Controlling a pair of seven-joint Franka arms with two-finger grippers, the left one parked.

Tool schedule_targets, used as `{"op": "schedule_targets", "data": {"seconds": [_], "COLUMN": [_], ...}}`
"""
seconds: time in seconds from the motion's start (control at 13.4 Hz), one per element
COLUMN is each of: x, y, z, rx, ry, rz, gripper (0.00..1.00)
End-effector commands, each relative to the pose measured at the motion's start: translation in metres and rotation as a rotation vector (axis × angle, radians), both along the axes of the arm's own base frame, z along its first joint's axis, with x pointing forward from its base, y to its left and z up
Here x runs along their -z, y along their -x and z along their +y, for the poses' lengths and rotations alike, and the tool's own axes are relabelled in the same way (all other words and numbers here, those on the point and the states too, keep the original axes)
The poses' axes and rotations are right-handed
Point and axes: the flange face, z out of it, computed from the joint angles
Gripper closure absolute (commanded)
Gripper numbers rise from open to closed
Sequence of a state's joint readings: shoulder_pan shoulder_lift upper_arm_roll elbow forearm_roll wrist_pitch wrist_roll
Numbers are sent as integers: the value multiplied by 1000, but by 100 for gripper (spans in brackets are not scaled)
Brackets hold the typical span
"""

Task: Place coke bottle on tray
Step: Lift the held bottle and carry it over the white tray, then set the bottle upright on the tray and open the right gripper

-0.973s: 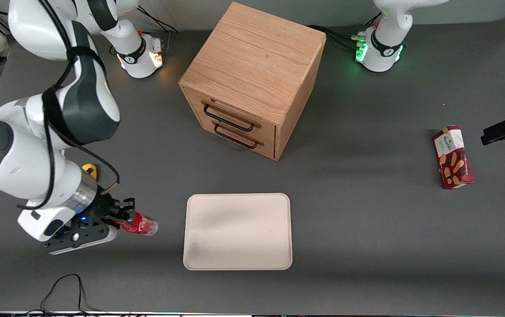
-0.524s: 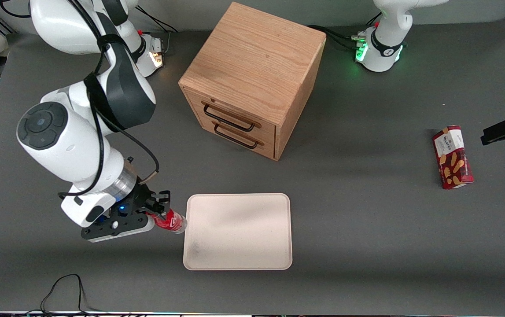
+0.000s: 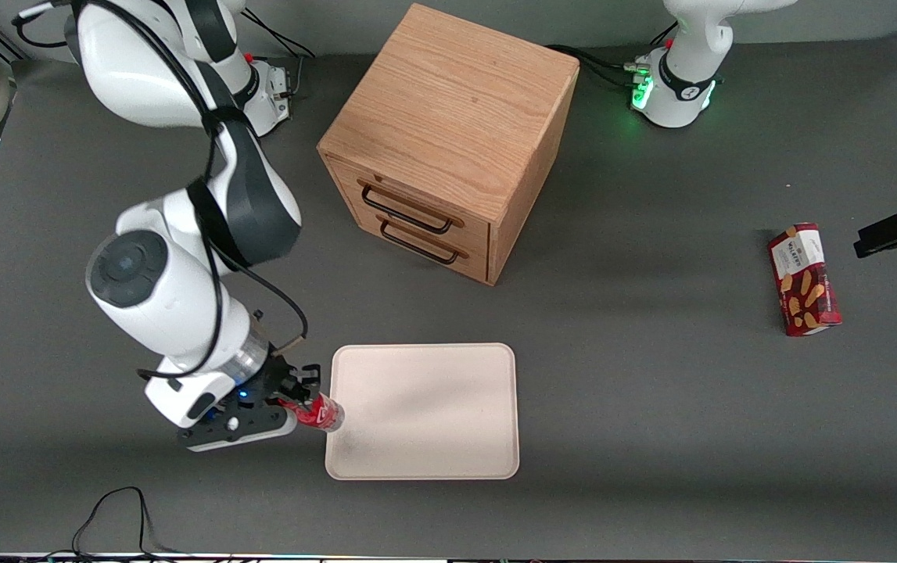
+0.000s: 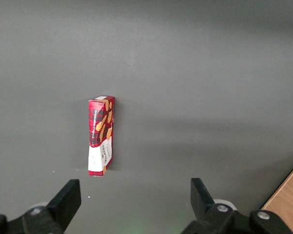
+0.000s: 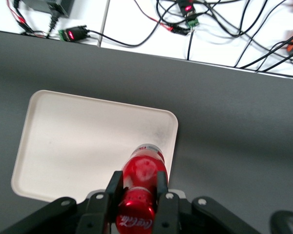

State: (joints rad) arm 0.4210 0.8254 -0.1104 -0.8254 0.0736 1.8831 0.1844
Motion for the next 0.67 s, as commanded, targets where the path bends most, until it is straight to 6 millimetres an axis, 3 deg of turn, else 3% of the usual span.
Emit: {"op": "schedule_targets", "data": {"seconds": [0.0,0.3,0.6], "x": [38,90,117], "y": [-11,-20,-24], "z": [5,9,8], "rx": [12,18,18], "ry": [13,16,23], "rz": [-13,-9,-2], "gripper": [100,100,100]}}
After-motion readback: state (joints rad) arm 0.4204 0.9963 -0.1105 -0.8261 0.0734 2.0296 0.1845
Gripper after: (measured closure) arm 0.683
